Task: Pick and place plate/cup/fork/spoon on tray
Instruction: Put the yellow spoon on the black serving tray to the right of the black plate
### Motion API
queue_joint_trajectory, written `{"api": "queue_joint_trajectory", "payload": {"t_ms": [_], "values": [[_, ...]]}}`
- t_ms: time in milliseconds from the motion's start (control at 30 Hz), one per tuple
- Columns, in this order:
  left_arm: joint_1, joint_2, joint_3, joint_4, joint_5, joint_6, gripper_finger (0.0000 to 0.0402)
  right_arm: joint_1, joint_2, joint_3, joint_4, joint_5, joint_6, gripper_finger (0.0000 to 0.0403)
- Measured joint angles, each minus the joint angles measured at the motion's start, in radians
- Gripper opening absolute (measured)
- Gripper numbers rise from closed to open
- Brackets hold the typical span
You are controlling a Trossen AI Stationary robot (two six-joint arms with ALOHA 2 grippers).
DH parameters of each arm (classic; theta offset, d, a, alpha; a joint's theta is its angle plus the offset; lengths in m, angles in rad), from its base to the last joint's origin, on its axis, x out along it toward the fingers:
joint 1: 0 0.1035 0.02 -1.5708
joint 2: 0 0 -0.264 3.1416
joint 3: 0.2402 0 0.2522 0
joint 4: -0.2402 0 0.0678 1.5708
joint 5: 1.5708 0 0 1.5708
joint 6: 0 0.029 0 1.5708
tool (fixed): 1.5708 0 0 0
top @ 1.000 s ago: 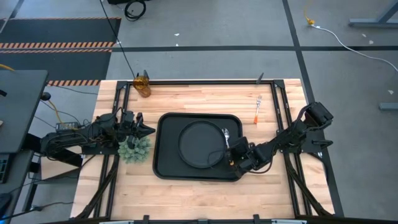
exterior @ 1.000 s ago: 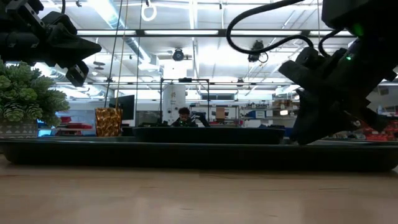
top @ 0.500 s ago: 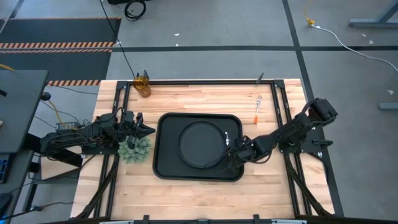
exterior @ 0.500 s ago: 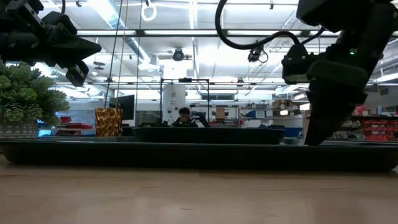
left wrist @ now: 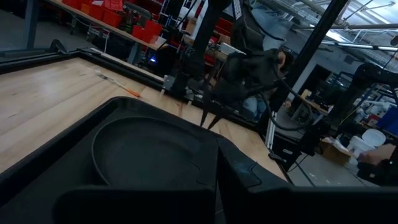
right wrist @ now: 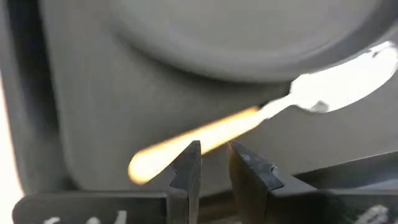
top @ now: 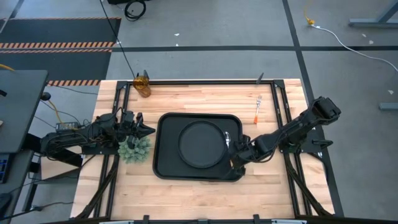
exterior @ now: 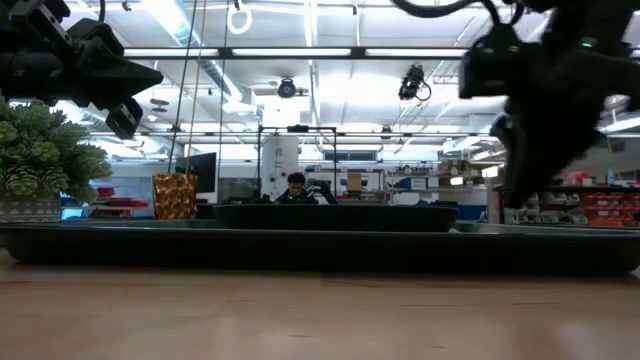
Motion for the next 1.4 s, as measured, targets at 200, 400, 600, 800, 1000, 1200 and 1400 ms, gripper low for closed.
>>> {"api": "queue_joint_trajectory", "payload": {"t_ms": [200, 400, 600, 800, 1000, 1200, 1400], "values": [[0.0, 0.0, 0.0, 0.001, 0.0, 0.0, 0.0011, 0.055, 0.0, -0.031, 0.056, -0.08, 0.025, 0.0087], [0.0, 0.0, 0.0, 0.001, 0.0, 0.0, 0.0011, 0.091, 0.0, -0.031, 0.11, -0.127, 0.03, 0.0087], [0.0, 0.0, 0.0, 0.002, 0.0, 0.0, 0.0011, 0.085, 0.002, -0.031, 0.093, -0.124, 0.029, 0.0087], [0.0, 0.0, 0.0, 0.002, 0.0, 0.0, 0.0011, 0.072, 0.07, -0.031, 0.147, -0.071, 0.001, 0.0087], [0.0, 0.0, 0.0, 0.001, 0.0, 0.0, 0.0011, 0.072, 0.125, -0.026, 0.17, -0.068, -0.009, 0.0087], [0.0, 0.0, 0.0, 0.001, 0.0, 0.0, 0.0011, 0.055, 0.116, -0.031, 0.205, -0.006, -0.058, 0.0087], [0.0, 0.0, 0.0, 0.001, 0.0, 0.0, 0.0011, 0.013, 0.115, -0.032, 0.208, 0.033, -0.099, 0.0087]]}}
